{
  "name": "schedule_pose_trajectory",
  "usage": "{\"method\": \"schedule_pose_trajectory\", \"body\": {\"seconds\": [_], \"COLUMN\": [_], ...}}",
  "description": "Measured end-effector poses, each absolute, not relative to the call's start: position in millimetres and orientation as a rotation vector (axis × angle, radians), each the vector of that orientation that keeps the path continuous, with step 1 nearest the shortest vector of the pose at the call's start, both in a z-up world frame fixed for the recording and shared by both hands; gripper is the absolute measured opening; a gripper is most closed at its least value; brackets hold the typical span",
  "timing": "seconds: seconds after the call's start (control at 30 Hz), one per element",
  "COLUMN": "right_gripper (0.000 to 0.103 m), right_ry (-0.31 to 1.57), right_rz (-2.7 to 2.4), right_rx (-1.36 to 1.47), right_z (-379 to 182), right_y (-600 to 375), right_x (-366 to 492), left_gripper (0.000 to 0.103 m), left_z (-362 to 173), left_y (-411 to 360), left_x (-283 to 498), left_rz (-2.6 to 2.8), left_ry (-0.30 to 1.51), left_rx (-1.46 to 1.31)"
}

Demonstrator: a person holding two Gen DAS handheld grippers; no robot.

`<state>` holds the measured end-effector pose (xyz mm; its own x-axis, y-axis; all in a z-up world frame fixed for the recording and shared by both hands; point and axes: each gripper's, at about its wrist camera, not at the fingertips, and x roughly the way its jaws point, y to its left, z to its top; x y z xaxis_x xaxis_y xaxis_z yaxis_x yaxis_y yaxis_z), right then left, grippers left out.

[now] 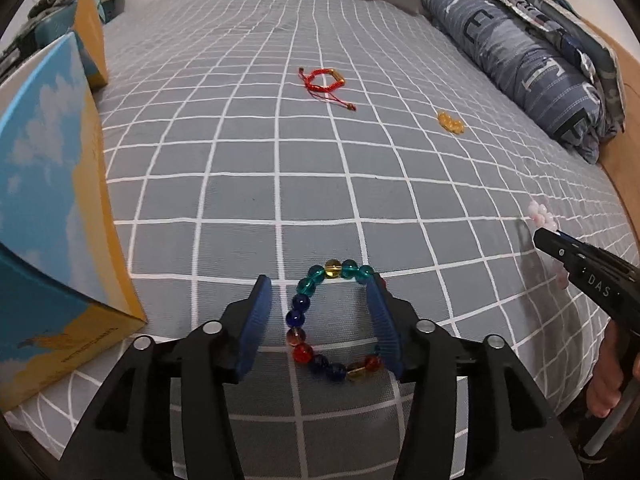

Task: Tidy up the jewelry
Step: 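Grasp rainbow bead bracelet with left tool while right tool grasps pink bead bracelet, then lift both held bracelets and carry them over the white box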

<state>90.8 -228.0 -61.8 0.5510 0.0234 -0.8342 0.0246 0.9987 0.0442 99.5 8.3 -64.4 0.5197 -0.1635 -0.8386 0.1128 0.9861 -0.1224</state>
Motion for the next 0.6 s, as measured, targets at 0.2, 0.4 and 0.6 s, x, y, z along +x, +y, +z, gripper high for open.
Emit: {"method": "schedule_pose_trajectory", "body": {"seconds": [0.2, 0.4, 0.6], "right_gripper": [0.02, 0.02, 0.02], "right_ry": [0.995, 0.992, 0.986], "right_rz": [-0.003, -0.01, -0.006], "right_rx": [0.056, 0.065, 0.061], "right_z": [-65, -65, -60], "right_y": [-229, -232, -229], "right_x": [92, 92, 92], "left_gripper": [0.036, 0.009, 0.009], "left_z": [-74, -73, -65], "left_y": [4, 5, 4], "left_x": [100, 98, 97], "left_rz": [-0.131, -0.156, -0.178], "left_ry": [1.01, 1.017, 1.025], "left_rx": [-0.005, 0.004, -0.028]}}
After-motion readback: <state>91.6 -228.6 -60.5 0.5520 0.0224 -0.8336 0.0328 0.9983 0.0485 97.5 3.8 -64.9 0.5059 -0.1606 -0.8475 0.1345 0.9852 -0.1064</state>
